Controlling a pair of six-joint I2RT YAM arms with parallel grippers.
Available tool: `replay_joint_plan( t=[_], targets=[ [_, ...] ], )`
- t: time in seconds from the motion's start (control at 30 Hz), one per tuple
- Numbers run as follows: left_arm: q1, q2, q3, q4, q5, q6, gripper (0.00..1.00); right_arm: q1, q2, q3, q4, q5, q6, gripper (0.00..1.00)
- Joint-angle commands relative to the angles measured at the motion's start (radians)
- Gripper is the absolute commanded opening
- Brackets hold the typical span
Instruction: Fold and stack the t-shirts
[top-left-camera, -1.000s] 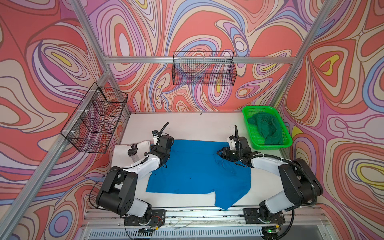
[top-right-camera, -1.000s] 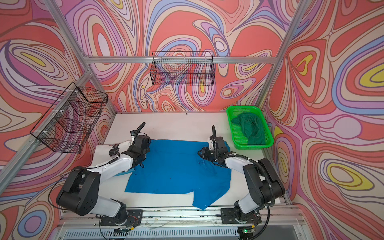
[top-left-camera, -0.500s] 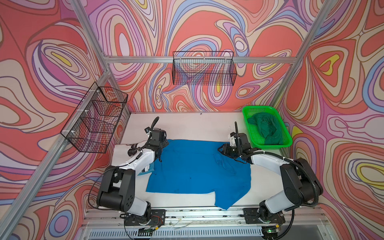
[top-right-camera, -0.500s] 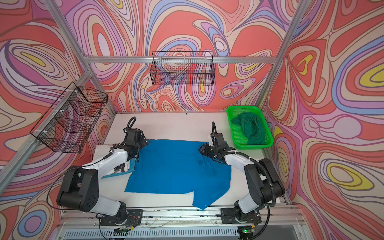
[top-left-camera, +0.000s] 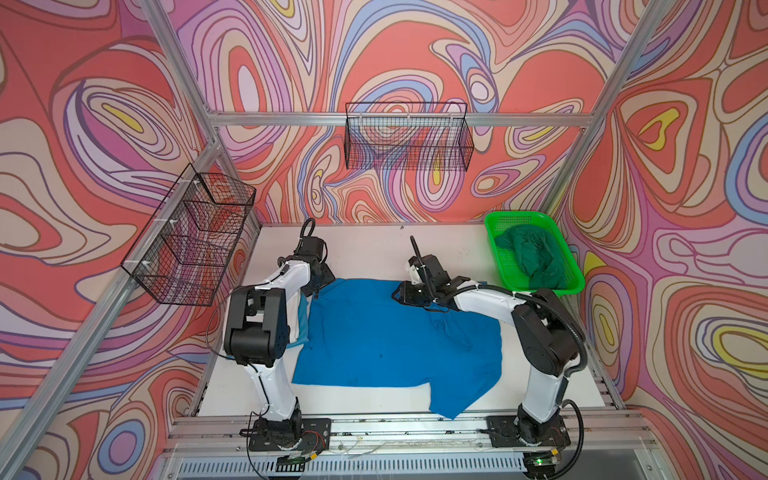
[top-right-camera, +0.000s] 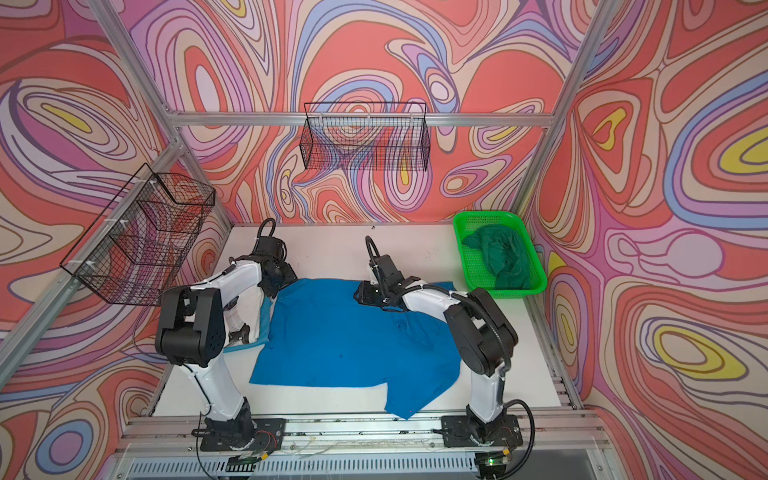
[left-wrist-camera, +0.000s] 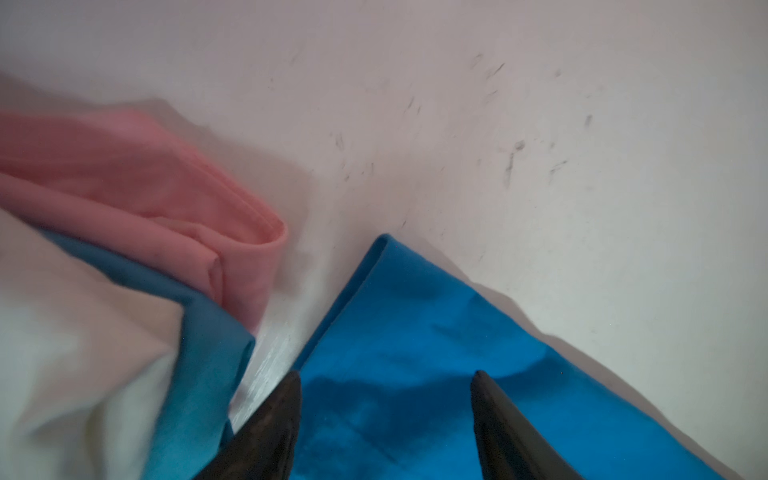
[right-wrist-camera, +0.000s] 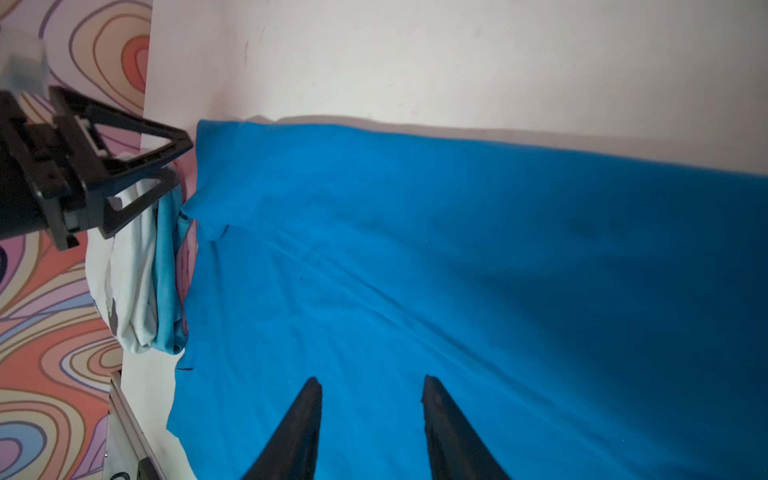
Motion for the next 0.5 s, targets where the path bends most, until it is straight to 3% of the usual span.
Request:
replay_joint_plan(
  t=[0.0, 0.13, 0.3, 0.47],
  targets=[
    [0.02, 0.042, 0.042, -0.109, 0.029, 0.022, 0.59, 0.036, 0.075, 0.053, -0.024, 0.016, 0.007, 0.42],
    [0.025, 0.091, 0.082, -0.137, 0.016, 0.031, 0.46, 0.05, 0.156, 0.12, -0.027, 0.028, 0.003, 0.4],
    [0.026, 0.122, 0.114, -0.158, 0.001, 0.039, 0.4, 0.051, 0.225, 0.196, -0.061, 0.062, -0.009, 0.39],
    [0.027, 0.133, 0.124, -0.165, -0.009, 0.051, 0.25, 0.052, 0.273, 0.219, -0.073, 0.106, -0.026, 0.36]
  ],
)
